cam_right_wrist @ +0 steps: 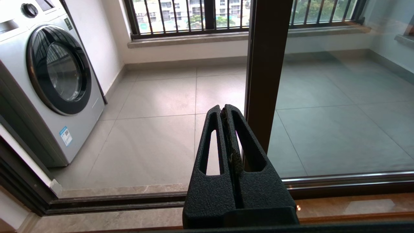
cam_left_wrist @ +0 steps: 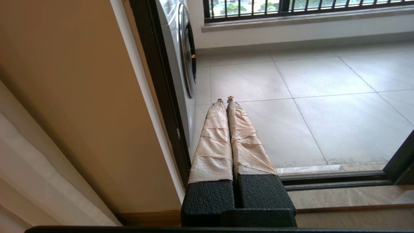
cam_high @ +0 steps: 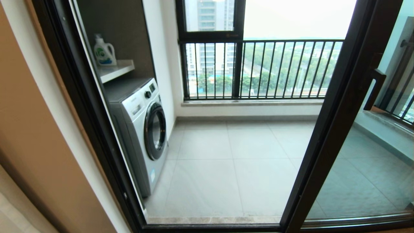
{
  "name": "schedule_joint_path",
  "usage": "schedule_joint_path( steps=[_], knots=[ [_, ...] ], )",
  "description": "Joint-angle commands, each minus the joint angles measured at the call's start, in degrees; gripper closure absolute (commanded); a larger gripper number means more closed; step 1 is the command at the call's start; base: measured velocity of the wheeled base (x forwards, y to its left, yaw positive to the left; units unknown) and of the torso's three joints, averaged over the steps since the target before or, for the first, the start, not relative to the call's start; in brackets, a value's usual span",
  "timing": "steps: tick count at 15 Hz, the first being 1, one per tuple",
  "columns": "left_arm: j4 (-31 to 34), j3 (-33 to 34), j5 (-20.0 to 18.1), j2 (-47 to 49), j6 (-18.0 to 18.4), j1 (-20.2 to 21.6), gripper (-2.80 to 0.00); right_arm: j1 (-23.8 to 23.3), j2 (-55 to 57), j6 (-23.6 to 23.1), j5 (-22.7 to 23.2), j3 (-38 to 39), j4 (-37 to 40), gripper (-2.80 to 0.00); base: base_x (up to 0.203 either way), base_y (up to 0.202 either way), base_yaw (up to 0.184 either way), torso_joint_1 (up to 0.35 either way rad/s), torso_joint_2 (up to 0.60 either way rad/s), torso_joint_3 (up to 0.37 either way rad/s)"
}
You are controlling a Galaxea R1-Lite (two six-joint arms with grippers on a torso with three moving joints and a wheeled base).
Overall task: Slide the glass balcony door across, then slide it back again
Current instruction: Close the slid door
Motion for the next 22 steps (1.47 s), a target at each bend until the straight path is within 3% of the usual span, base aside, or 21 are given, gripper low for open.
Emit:
schedule_joint_path(
  steps=[1,15,18,22],
  knots=[
    [0.0,0.0,0.0,0.1,0.0,0.0,0.00,0.0,0.0,0.0,0.0,0.7,-0.1,0.00,0.000,0.000,0.000,0.000,0.00,0.000],
    [0.0,0.0,0.0,0.0,0.0,0.0,0.00,-0.1,0.0,0.4,-0.1,0.4,0.1,0.00,0.000,0.000,0.000,0.000,0.00,0.000],
    [0.0,0.0,0.0,0.1,0.0,0.0,0.00,0.0,3.5,4.5,1.1,-8.2,1.0,0.00,0.000,0.000,0.000,0.000,0.00,0.000],
    [0.0,0.0,0.0,0.1,0.0,0.0,0.00,0.0,18.5,7.5,2.3,-23.1,1.9,0.00,0.000,0.000,0.000,0.000,0.00,0.000]
  ],
)
